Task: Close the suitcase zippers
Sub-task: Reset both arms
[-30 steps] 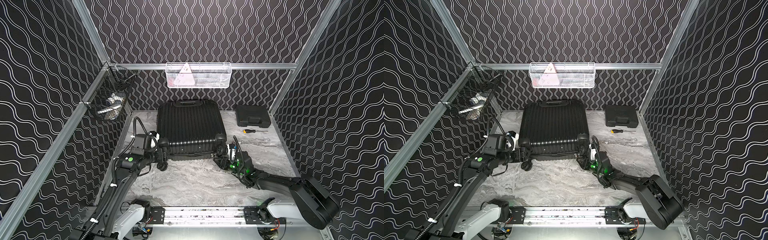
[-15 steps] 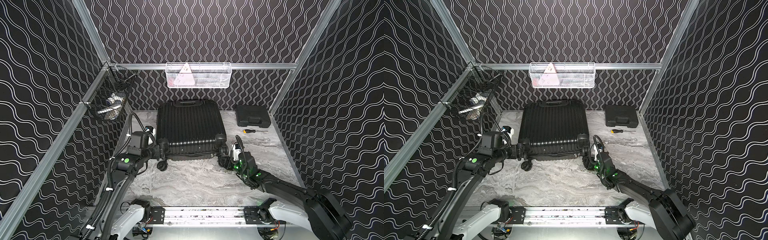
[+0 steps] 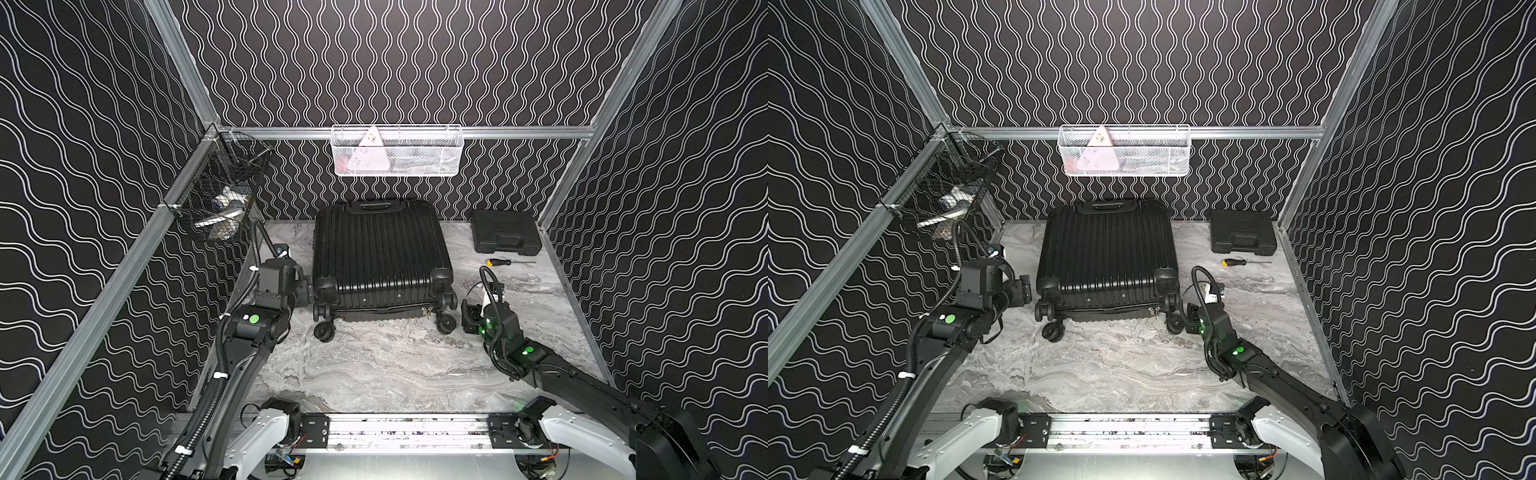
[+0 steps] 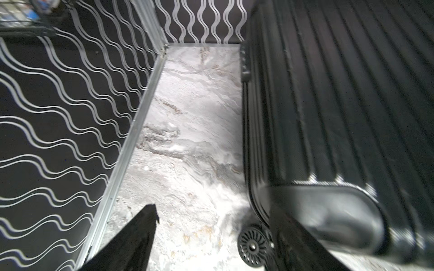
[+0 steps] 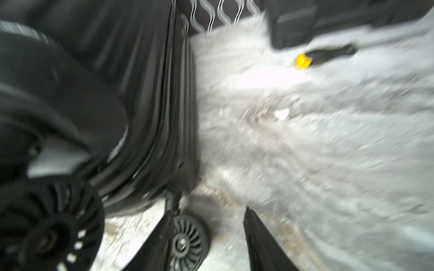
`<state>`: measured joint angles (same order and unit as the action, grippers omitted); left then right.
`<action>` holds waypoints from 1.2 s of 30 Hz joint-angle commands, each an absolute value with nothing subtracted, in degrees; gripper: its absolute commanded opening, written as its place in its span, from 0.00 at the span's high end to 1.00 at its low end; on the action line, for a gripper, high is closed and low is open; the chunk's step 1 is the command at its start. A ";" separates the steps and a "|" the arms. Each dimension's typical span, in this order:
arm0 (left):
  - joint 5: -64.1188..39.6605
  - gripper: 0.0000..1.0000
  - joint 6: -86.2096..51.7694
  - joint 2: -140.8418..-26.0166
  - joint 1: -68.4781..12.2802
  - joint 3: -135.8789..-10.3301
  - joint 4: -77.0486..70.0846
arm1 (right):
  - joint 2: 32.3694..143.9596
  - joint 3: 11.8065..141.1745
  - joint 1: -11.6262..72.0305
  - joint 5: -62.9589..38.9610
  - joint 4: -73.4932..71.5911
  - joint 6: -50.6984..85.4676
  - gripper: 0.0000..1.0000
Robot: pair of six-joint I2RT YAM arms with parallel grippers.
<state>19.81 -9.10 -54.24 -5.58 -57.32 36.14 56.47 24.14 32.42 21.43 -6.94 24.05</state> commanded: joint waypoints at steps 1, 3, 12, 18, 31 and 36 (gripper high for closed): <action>24.63 0.20 -11.25 -54.97 -3.42 -57.79 32.41 | 55.90 25.45 30.91 27.36 -7.18 18.82 0.48; 25.57 0.20 -13.78 -55.27 -1.47 -57.58 31.96 | 55.98 26.07 28.80 27.77 -7.20 17.14 0.48; 33.90 0.17 -25.49 -53.51 3.52 -50.93 26.50 | 56.72 27.18 12.95 25.54 -7.54 12.51 0.47; 38.32 0.17 -30.06 -51.11 5.05 -42.19 21.19 | 60.43 26.07 6.91 27.70 -11.04 13.57 0.48; 39.26 0.18 -27.00 -54.01 5.23 -24.32 -1.08 | 65.29 22.50 -0.91 25.37 -15.79 18.10 0.47; 34.10 0.15 -19.84 -56.63 5.21 -17.89 -13.88 | 67.41 21.56 -2.89 20.37 -19.90 17.92 0.46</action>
<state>36.91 -24.73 -55.57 5.17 -19.88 -1.85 66.59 21.76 -2.37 23.77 -15.27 17.39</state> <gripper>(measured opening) 0.838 0.539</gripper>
